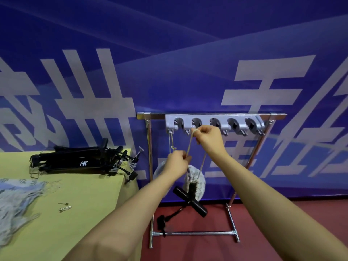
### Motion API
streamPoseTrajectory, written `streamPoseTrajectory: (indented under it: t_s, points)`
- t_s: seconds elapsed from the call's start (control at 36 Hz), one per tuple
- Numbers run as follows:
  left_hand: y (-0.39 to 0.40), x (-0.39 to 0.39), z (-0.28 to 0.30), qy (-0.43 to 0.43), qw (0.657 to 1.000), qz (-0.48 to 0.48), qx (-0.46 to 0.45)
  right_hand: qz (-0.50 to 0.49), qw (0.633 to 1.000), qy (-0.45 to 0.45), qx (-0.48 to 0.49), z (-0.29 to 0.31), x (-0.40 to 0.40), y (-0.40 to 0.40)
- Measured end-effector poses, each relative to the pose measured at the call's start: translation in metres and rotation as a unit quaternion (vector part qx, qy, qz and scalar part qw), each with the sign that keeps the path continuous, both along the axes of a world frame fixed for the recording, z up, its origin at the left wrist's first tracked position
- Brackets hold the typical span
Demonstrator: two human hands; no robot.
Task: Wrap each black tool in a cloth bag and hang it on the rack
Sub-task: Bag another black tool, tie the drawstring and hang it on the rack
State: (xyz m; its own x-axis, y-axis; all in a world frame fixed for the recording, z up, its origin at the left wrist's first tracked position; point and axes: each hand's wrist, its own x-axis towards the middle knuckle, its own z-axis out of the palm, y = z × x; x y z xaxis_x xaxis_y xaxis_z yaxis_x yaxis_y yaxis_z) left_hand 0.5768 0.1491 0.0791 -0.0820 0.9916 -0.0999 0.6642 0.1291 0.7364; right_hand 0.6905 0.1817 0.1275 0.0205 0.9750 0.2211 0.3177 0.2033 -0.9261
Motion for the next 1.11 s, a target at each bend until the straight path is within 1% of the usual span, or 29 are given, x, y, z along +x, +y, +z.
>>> streamPoseTrajectory:
  t_s: [0.14,0.22,0.31,0.36,0.47,0.61,0.72,0.83,0.97,1.11]
  points:
    - [0.021,0.002,0.01,-0.031,0.999,0.008,0.026,-0.023,0.994,-0.104,-0.033,-0.018,0.005,0.018]
    - [0.031,0.002,0.009,-0.051,0.998,0.006,0.022,-0.044,0.99,-0.128,-0.048,-0.026,0.01,0.025]
    - [0.038,0.004,0.007,-0.063,0.998,-0.002,0.032,-0.075,0.985,-0.151,-0.035,-0.029,0.013,0.027]
    - [0.042,0.006,0.005,-0.065,0.997,-0.011,0.043,-0.087,0.987,-0.133,-0.022,-0.031,0.013,0.028]
    - [0.043,0.009,0.001,-0.07,0.996,-0.024,0.057,-0.094,0.994,-0.062,0.005,-0.036,0.013,0.032]
    - [0.046,0.012,0.0,-0.082,0.993,-0.02,0.087,-0.089,0.995,-0.047,0.022,-0.039,0.02,0.033]
    - [0.047,0.013,0.003,-0.103,0.991,0.0,0.08,-0.027,0.997,-0.065,-0.036,-0.036,0.026,0.037]
    - [0.046,0.013,0.0,-0.101,0.993,0.003,0.066,0.003,0.995,-0.056,-0.082,-0.044,0.027,0.037]
    - [0.051,0.009,-0.01,-0.126,0.989,0.031,0.063,0.02,0.996,-0.024,-0.08,-0.049,0.021,0.039]
    - [0.068,0.003,-0.015,-0.14,0.986,0.057,0.072,0.037,0.996,-0.014,-0.083,-0.053,0.016,0.056]
